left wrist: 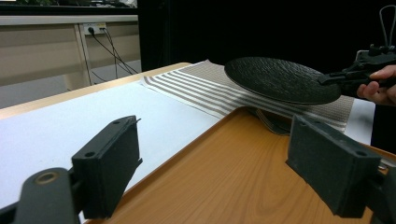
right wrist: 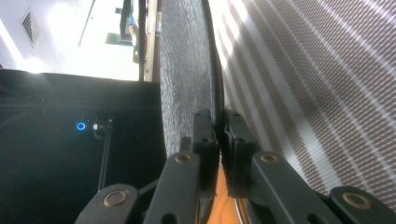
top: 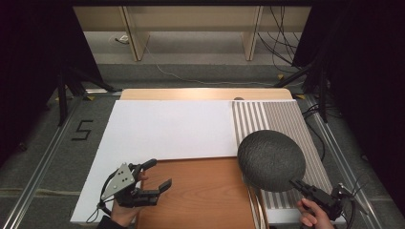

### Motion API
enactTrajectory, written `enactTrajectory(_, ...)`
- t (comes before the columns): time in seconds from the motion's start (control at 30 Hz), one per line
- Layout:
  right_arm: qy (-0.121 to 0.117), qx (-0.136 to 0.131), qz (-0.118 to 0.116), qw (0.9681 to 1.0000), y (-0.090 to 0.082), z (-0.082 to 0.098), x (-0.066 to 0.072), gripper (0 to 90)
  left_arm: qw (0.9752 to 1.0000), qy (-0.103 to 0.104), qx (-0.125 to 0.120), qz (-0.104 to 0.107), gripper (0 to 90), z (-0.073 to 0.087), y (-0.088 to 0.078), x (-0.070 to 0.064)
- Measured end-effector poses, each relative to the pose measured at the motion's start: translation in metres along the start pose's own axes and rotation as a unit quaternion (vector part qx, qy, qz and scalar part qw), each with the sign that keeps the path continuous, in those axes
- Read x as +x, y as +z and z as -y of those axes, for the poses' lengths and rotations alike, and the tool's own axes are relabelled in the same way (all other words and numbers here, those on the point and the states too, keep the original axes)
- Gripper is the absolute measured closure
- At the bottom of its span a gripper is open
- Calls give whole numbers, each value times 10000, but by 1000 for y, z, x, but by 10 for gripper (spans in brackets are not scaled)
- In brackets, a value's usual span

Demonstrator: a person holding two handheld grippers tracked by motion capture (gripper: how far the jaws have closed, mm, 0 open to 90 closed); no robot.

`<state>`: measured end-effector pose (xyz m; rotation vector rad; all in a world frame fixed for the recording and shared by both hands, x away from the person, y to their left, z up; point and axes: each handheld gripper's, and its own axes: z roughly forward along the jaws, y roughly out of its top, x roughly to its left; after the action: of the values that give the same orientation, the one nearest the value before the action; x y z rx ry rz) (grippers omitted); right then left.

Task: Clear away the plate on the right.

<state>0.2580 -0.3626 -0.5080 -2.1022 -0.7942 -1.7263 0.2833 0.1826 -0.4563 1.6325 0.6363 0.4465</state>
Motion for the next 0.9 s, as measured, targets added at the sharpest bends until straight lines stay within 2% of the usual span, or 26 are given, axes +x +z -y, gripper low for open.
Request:
enactTrajectory(0.43,-182,383,-107,9990,14,17,8,851,10000,9,-7,0,168,0,0,0)
enactTrajectory(0.9,-366,978,-190,9943,32,39,14,852,10000,5,-39,-52,168,-1,-2,1)
